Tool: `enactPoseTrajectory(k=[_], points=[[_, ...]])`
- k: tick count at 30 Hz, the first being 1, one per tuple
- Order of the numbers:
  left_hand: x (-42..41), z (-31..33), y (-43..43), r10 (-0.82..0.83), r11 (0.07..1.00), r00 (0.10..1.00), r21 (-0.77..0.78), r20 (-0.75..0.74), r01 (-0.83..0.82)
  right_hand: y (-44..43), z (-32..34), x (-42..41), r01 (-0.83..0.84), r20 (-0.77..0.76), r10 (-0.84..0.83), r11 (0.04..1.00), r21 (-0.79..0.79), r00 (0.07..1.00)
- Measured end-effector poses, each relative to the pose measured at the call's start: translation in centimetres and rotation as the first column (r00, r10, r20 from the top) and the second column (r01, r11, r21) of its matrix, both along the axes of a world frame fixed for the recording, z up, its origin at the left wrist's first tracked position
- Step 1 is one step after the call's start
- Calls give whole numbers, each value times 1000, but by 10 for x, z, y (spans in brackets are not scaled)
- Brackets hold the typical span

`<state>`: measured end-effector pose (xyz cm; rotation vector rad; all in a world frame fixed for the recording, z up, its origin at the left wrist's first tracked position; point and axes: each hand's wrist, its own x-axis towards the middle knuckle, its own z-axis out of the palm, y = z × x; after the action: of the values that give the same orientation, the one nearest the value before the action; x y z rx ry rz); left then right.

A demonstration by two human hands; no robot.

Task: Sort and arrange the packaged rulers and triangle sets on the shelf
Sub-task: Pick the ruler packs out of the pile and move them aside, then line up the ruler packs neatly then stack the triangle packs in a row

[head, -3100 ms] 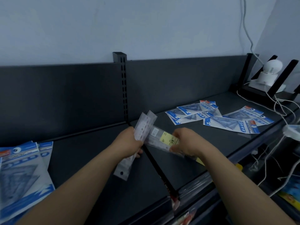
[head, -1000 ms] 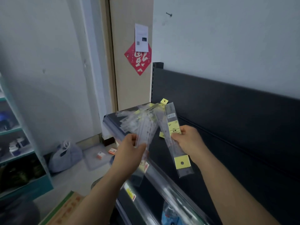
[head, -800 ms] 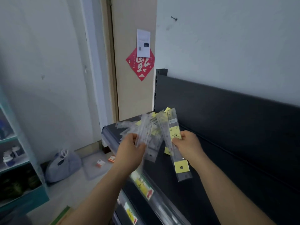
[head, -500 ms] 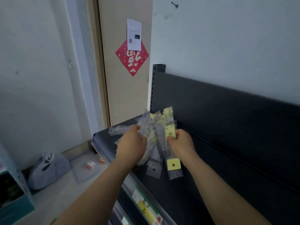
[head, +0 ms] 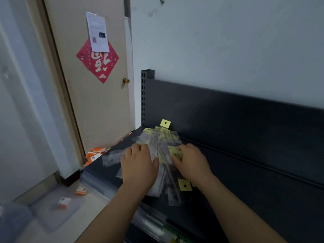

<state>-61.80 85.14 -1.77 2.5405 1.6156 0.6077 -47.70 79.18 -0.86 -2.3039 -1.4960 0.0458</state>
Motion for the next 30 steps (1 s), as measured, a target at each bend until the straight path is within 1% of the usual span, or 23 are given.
enactPoseTrajectory(k=[2,5,9,12,16,23,28,30], points=[[-1,3,-3,-71,997,997,23,5,71,-8,3,-4,7,-19,-6,999,47,1000],[0,6,-9,-210,976,976,72,59,205,-27,9,-9,27,-22,-25,994,108,999],[4,7,-20,-372,927,916,115,152,358,-63,13,-12,105,-31,-101,982,160,994],[12,1,-32,-471,880,862,167,186,445,-91,10,-10,180,4,-184,966,185,983],[27,-1,-58,-563,826,800,165,207,539,-130,7,-8,272,5,-279,941,201,960],[62,4,-114,-689,725,700,159,188,670,-204,6,4,414,21,-427,885,212,904],[95,7,-175,-772,635,608,194,186,748,-275,6,20,523,7,-537,823,222,843],[109,8,-206,-794,606,575,183,199,774,-310,6,28,560,16,-576,800,216,817]])
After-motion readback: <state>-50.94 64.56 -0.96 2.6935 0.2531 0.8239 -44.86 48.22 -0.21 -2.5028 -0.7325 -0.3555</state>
